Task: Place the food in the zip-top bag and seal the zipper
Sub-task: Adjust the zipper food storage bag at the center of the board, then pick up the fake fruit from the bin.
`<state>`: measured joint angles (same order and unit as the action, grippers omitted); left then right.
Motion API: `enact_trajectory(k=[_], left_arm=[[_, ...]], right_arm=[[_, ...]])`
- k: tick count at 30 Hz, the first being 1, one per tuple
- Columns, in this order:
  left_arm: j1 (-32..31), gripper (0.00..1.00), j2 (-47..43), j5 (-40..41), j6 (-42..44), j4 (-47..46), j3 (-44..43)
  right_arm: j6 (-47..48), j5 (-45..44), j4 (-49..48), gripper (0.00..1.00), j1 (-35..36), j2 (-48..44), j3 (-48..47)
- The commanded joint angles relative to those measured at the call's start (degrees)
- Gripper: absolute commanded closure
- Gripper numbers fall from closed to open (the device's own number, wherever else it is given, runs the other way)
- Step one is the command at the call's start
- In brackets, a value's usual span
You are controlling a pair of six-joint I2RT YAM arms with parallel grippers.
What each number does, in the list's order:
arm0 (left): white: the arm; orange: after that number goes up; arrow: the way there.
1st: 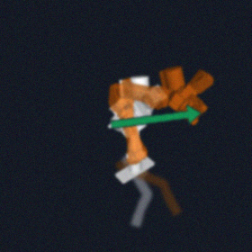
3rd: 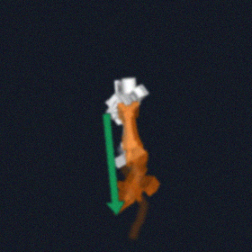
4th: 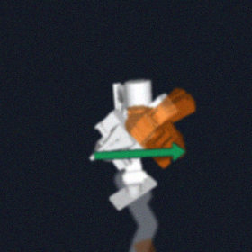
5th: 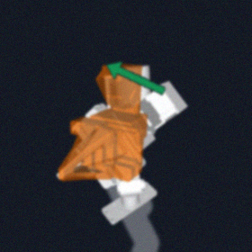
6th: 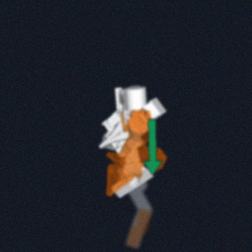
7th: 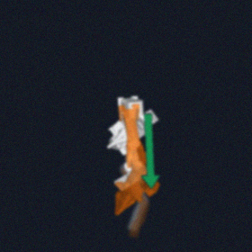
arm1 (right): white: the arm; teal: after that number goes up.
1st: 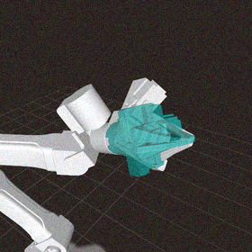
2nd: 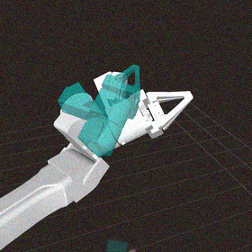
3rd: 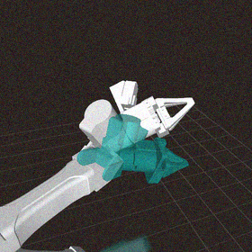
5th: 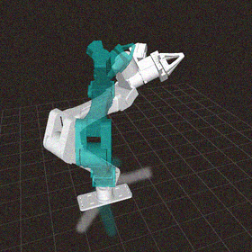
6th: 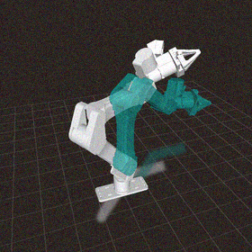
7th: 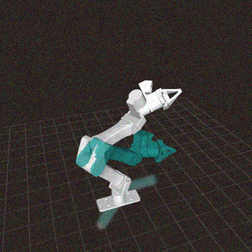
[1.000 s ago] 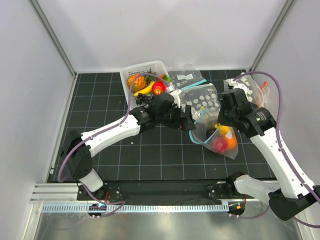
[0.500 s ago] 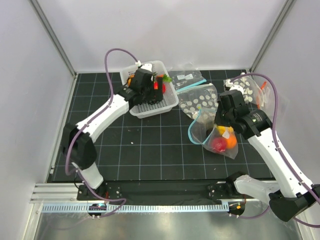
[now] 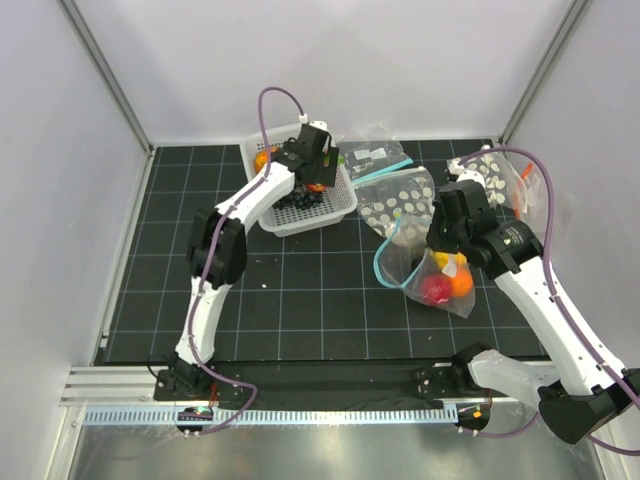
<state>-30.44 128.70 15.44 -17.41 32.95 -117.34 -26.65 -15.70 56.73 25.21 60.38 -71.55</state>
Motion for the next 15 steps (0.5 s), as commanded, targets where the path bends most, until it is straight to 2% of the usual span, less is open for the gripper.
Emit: enact_trajectory(k=[1, 4, 15], left_arm=[[0.38, 0.0, 2.07, 1.61, 3.08, -2.27, -4.21], [0.55, 0.0, 6.37, 2.83, 3.79, -2.02, -9.29], [1.52, 0.0, 15.86, 1.26, 3.17, -3.95, -15.9]], right_arm=[[0.73, 0.85, -2.59, 0.99, -0.16, -1.32, 0.44], [0.73, 1.29, -2.76, 0.99, -0.16, -1.49, 0.62], [0.38, 1.9, -3.2, 0.99, -0.16, -2.11, 1.06]])
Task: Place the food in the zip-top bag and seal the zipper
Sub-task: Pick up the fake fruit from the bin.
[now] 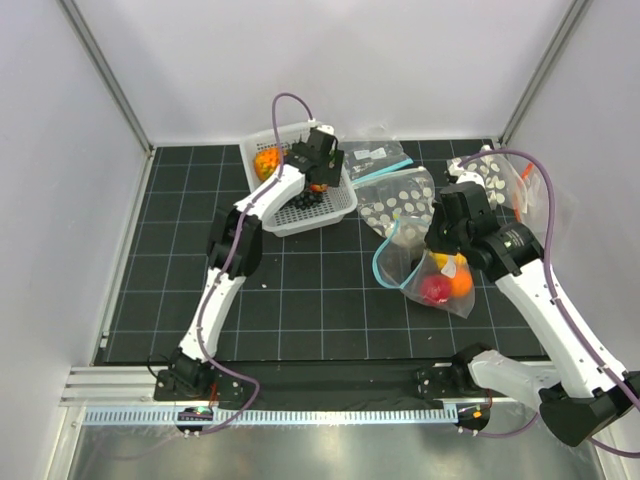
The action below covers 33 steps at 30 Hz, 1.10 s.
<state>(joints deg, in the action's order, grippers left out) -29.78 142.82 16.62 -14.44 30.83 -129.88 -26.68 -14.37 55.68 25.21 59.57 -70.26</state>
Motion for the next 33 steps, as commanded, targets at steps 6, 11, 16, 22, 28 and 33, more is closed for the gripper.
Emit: enact_trajectory(k=[6, 11, 16, 22, 28, 33], left_arm=[[1.3, 0.18, 0.62, -1.24, -0.07, -2.78, -1.44], [1.3, 0.49, -12.46, -1.94, 0.02, -15.5, 15.16], [1.22, 0.6, -22.49, -4.14, -1.29, -18.52, 25.72], [-0.01, 0.63, -34.88, -8.61, -3.92, -18.09, 34.69], [-4.83, 0.64, -46.3, -15.56, -6.92, -15.97, 42.95], [-11.95, 0.64, -55.44, -22.57, -8.67, -15.62, 49.46]], right_arm=[[0.4, 0.92, -1.98, 0.99, -0.16, -2.18, -0.14], [0.4, 0.92, -1.89, 0.99, -0.08, -2.35, 0.03], [0.4, 1.27, -2.33, 0.99, -0.16, -2.27, 0.3], [0.75, 1.8, -3.03, 0.99, -0.16, -1.48, 0.3], [1.54, 3.2, -3.91, 0.99, -0.16, -1.12, 0.3], [1.89, 5.32, -4.62, 0.99, -0.16, -1.21, 0.3]])
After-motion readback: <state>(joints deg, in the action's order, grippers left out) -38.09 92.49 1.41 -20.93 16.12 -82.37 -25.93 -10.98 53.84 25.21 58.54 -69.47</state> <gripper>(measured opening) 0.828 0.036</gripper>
